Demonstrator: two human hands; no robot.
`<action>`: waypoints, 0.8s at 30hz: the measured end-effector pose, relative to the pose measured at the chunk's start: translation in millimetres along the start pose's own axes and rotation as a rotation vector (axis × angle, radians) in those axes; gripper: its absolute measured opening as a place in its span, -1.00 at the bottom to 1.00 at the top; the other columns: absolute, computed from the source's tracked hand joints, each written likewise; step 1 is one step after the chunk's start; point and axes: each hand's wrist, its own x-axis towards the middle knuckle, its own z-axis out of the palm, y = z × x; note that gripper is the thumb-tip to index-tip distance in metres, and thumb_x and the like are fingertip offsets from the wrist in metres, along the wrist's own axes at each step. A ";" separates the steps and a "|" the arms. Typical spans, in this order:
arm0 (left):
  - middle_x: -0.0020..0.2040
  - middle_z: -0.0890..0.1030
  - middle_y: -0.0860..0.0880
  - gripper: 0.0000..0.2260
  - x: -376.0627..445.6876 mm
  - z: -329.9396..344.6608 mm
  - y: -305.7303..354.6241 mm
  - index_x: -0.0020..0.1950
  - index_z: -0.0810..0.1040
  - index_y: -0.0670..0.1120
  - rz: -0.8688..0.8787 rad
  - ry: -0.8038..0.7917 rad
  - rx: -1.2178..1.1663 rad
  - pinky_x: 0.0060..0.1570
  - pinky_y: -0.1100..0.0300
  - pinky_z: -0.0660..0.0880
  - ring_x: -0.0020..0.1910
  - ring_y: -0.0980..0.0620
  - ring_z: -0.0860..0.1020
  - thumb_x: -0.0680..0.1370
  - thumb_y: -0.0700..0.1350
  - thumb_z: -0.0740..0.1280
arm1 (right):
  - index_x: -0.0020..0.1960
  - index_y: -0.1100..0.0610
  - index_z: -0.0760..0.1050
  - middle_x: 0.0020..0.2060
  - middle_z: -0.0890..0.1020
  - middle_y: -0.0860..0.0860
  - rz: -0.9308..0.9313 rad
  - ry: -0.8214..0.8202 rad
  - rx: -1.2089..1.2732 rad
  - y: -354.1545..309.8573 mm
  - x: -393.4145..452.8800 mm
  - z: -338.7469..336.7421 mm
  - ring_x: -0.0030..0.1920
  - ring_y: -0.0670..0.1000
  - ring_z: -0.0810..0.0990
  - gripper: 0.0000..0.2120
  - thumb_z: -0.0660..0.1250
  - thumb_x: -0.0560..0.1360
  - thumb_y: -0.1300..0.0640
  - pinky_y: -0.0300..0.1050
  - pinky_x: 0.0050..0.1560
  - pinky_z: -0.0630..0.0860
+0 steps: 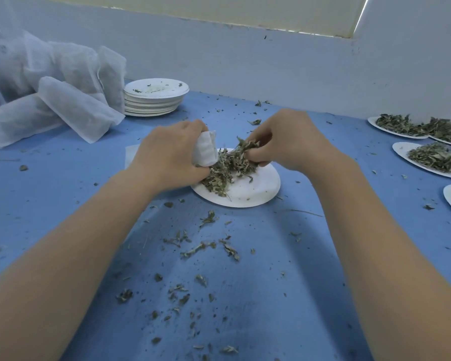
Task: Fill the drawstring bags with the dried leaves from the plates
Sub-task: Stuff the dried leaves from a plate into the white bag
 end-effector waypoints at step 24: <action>-0.13 0.53 0.00 -0.60 0.7 -1.9 10.5 0.09 0.44 -0.07 -0.068 0.053 -0.177 -0.23 0.11 0.38 -0.17 -0.04 0.47 0.33 0.05 0.38 | -0.02 0.00 0.62 -0.16 0.70 0.01 -0.110 -0.074 0.517 -18.3 -3.2 0.6 -0.07 -0.05 0.66 -0.78 0.46 0.39 0.25 -0.13 0.13 0.54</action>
